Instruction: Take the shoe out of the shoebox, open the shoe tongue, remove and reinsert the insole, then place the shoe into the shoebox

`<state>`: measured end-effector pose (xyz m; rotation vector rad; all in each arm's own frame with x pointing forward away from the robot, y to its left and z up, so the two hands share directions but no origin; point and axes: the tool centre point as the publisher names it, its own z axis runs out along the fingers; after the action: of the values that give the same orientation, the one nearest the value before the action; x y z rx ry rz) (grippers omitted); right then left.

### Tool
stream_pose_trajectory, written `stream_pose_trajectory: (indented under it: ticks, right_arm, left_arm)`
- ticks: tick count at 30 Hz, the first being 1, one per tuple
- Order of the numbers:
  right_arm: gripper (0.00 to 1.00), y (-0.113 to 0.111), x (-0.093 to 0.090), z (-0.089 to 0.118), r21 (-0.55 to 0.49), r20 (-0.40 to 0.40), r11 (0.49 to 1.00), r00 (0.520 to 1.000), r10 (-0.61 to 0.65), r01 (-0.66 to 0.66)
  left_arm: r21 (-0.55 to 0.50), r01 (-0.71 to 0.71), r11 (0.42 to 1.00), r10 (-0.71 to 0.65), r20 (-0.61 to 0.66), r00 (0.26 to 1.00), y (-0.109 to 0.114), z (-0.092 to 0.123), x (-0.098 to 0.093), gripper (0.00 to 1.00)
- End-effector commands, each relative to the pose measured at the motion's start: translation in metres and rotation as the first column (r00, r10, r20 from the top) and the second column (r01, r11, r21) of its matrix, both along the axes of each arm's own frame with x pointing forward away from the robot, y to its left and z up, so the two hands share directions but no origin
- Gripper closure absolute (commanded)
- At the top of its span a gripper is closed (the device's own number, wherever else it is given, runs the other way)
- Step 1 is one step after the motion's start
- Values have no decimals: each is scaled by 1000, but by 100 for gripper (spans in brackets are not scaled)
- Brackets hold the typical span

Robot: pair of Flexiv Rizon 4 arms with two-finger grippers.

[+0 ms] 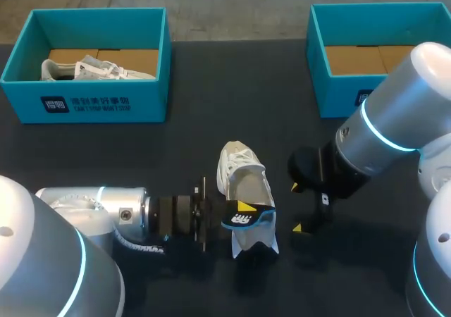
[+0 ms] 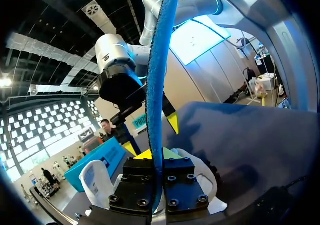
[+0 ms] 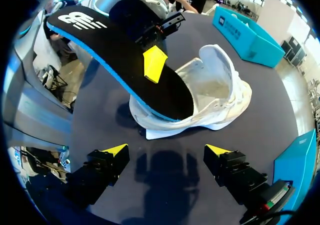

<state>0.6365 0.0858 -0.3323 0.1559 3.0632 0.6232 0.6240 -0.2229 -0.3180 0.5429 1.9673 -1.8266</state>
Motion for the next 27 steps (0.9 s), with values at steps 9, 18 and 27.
stream_pose_trajectory:
  ticks: [9,18,27]
  right_arm:
    - [0,1,-1,-2,0,3,1000,1000,-2,2]
    - [0,1,-1,-2,0,3,1000,1000,-2,2]
    - [0,1,-1,-2,0,3,1000,1000,-2,2]
  left_arm:
    - [14,-37,999,37,13,999,-1,-9,8,100]
    - [23,-52,998,51,13,999,-3,-15,16,100]
    - [41,-63,997,62,27,998,-4,-23,24,100]
